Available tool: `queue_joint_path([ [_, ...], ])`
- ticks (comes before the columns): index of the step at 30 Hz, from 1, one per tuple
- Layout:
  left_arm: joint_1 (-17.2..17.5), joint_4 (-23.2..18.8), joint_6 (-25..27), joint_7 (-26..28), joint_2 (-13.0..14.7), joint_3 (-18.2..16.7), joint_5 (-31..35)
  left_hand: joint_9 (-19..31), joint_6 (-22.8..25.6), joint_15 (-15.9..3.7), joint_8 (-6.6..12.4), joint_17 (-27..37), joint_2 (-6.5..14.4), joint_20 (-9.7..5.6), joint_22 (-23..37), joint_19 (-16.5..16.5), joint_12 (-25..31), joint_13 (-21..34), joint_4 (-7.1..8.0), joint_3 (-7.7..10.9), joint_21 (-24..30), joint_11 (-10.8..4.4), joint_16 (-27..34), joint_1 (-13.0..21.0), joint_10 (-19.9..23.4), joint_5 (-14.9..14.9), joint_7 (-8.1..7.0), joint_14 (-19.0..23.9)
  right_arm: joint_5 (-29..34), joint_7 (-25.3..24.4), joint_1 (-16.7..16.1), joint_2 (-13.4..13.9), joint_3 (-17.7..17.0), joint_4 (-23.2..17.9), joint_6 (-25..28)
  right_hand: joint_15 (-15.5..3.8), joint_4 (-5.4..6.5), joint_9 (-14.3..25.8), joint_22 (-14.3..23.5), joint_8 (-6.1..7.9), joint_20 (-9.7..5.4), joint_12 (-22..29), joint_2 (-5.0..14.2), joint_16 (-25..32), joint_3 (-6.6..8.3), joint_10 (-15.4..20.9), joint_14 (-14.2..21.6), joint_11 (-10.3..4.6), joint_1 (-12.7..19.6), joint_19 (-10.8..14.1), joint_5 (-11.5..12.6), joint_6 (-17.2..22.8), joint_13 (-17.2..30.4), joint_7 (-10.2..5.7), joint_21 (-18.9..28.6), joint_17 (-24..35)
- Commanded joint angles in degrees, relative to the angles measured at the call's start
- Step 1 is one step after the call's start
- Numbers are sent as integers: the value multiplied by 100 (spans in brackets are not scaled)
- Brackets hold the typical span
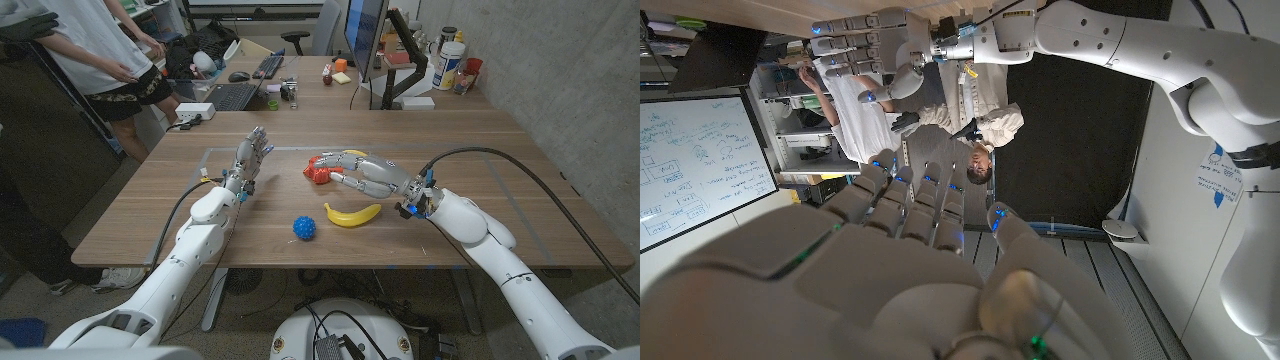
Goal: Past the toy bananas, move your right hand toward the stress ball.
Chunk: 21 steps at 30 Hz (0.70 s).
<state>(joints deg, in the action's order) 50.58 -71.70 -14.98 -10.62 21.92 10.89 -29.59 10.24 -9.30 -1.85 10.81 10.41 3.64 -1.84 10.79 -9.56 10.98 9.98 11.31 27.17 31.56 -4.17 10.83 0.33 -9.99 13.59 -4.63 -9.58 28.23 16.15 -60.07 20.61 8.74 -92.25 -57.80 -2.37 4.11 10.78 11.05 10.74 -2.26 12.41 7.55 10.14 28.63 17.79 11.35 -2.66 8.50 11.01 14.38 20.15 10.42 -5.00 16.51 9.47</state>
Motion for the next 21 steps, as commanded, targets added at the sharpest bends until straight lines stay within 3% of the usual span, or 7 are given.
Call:
queue_joint_path([
  [1, 25, -32, 11, 25, -1, 8, 14, 24, -9, -62, -5, 9, 680, -223, 8, -324, 19, 34, -11, -19, -7, 6, 29, -12, -236, 19, -11, -312, 16, 2, -7, 57, 70, 5, 30, -190, -7, 30, 22, -11, -423, -11, 169, -5, -8, -38, -42, -3, 71, -27, -27, -46, 16, -7, -1, 20],
  [21, 45, -38, 0, 18, 13, -8, 3, 25, -12, -45, -5, 10, 682, -181, 8, -345, 20, 34, -11, -25, -29, 16, 24, -11, -236, 20, -17, -309, 191, 44, -28, 130, 198, -67, 170, -183, -35, 34, 24, -44, -421, -73, 205, -31, -21, -198, -193, -19, 111, -114, -44, -230, 19, -53, -51, 27],
])
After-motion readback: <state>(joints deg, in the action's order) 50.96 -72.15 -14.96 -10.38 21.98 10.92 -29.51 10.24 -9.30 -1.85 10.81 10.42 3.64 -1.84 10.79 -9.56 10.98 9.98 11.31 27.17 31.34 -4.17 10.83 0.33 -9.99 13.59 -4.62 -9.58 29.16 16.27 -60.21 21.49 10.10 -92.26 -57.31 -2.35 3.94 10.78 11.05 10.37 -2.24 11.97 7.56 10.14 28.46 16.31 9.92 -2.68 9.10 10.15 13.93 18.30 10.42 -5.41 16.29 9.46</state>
